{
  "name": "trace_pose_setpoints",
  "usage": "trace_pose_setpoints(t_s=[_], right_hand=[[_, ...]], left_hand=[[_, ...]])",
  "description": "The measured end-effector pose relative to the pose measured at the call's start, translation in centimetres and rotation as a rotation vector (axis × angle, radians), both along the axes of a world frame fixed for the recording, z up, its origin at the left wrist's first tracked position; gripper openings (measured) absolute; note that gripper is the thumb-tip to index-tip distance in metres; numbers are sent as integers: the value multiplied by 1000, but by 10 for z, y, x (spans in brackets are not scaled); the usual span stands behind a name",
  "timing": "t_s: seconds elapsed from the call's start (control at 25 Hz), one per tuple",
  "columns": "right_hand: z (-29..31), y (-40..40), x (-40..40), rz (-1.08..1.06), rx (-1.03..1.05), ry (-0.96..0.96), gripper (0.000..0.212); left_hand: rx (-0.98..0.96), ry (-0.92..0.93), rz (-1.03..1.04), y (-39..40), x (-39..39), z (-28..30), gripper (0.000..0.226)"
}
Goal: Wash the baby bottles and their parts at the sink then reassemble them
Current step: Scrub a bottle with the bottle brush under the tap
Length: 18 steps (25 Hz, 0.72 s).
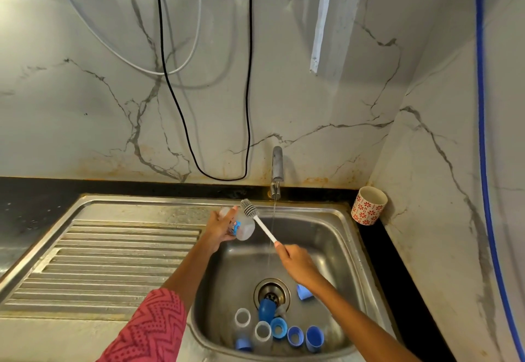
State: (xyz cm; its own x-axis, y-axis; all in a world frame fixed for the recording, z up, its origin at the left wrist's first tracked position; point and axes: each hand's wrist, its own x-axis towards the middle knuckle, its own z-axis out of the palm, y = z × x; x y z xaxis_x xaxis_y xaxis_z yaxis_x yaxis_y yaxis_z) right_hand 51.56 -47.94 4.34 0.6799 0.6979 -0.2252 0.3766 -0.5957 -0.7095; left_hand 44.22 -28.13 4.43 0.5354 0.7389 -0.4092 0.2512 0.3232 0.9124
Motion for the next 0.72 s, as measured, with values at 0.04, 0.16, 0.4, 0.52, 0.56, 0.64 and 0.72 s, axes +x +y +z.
trace_pose_setpoints(t_s=[0.04, 0.16, 0.4, 0.52, 0.56, 0.64, 0.72], right_hand=[[1, -3, 1, 19, -16, -71, 48], [-3, -4, -6, 56, -93, -203, 46], [-6, 9, -8, -124, -153, -179, 48], [-6, 19, -15, -122, -162, -198, 50], [-8, 20, -17, -98, -175, -222, 53], [-10, 20, -13, -99, -185, -254, 57], [-9, 18, -4, -111, -182, -249, 57]], left_hand=[[-29, 10, 17, 1, 0, -2, 55], [-75, 38, 79, -1, 5, -6, 42], [-167, -36, 81, -18, 28, -7, 35], [-147, -48, 80, -18, 29, -2, 27], [-94, -12, 76, -15, 28, -2, 32], [67, 93, 45, -8, 24, -9, 38], [168, 153, 13, -3, 19, -21, 39]])
